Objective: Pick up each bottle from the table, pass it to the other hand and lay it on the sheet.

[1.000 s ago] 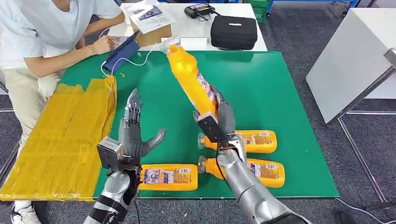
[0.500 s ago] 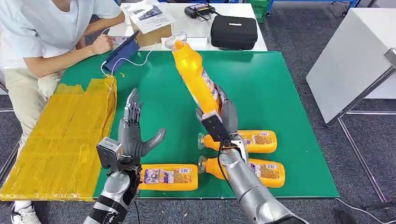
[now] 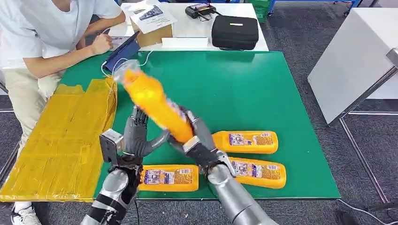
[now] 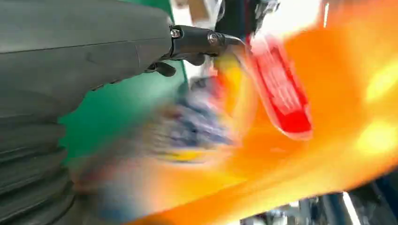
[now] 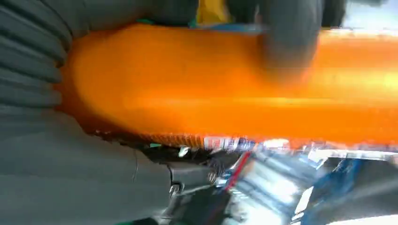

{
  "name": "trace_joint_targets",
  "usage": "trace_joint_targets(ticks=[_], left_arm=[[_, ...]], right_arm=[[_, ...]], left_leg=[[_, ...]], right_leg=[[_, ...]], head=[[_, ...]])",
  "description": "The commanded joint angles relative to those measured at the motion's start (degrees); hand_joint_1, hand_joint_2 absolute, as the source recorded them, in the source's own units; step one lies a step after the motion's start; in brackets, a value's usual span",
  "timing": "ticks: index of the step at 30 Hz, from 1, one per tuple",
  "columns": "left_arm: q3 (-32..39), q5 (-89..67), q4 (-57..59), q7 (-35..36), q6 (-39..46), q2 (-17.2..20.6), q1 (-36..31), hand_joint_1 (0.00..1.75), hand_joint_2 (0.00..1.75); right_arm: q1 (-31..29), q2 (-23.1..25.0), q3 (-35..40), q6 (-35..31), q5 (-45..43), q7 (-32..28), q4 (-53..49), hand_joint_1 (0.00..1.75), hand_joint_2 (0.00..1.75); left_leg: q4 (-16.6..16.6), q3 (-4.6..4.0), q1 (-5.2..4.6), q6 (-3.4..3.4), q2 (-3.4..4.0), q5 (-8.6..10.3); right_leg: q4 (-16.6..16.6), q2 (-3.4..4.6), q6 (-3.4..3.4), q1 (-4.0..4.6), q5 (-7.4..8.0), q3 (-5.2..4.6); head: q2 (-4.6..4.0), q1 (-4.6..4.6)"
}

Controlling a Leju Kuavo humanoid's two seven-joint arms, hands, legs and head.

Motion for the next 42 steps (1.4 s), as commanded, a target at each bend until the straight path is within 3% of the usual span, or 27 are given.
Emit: trace_joint_targets(ticks=[1,20,21,22,26,28,29,42], left_arm=[[0.24,4.17,11.61,2.74,-3.23,1.06,-9.29,0.00,1.75],[0.60,9.44,11.45,3.96,-6.20,1.74,-10.78,0.00,1.75],[0.61,9.75,10.65,3.86,-6.10,1.94,-10.83,0.12,1.75],[0.95,10.09,9.45,3.46,-5.42,1.85,-10.80,1.75,1.75],[1.31,11.08,4.03,3.46,-2.48,2.15,-9.39,1.75,1.75],[1.42,11.39,3.10,3.35,-1.88,2.23,-9.03,1.62,1.75],[1.41,11.27,2.45,3.00,-1.30,2.40,-8.73,1.75,1.75],[2.38,11.12,-0.66,0.54,3.19,2.45,-7.75,1.75,1.75]], right_arm=[[0.87,-1.63,13.23,-2.94,-0.38,-0.29,-2.20,1.75,1.75],[-0.22,-1.82,15.37,-5.06,-0.10,0.10,0.85,1.75,1.75],[-0.31,-1.75,15.49,-5.20,-0.24,0.05,1.27,1.75,1.75],[-0.40,-1.73,15.61,-5.85,-0.03,-0.01,1.89,1.75,1.75],[-0.72,-1.61,15.65,-6.35,-0.74,-0.30,3.66,1.75,1.75],[-0.79,-1.66,15.53,-6.37,-0.87,-0.18,3.99,1.75,1.75],[-0.82,-1.68,15.41,-6.35,-0.95,-0.13,4.26,1.75,1.75],[-1.18,-1.39,15.05,-6.69,-1.07,0.01,5.82,1.75,1.75]], left_leg=[[0.02,0.17,0.06,-0.07,-0.24,-0.05],[0.01,0.12,0.02,-0.04,-0.04,-0.05],[0.06,0.22,0.06,-0.08,-0.04,-0.12],[0.09,0.30,0.10,-0.10,-0.05,-0.17],[0.13,0.30,0.12,-0.12,-0.03,-0.22],[0.08,0.25,0.11,-0.11,-0.05,-0.17],[0.01,0.15,0.07,-0.07,-0.05,-0.08],[0.01,0.16,0.07,-0.06,-0.11,-0.06]], right_leg=[[-0.01,-0.07,-0.08,0.03,-0.12,0.28],[-0.03,0.07,-0.02,0.01,0.00,0.18],[-0.01,0.13,-0.05,0.04,-0.06,0.31],[-0.01,0.17,-0.08,0.07,-0.10,0.41],[0.02,0.21,-0.10,0.09,-0.14,0.42],[-0.02,0.15,-0.09,0.08,-0.10,0.38],[-0.06,0.08,-0.04,0.06,-0.02,0.26],[-0.07,0.02,-0.04,0.05,-0.03,0.25]], head=[[0.00,-0.02],[0.00,0.02],[0.00,0.02],[0.00,0.02],[0.00,0.02],[0.00,0.00],[0.00,0.02],[0.00,0.02]])
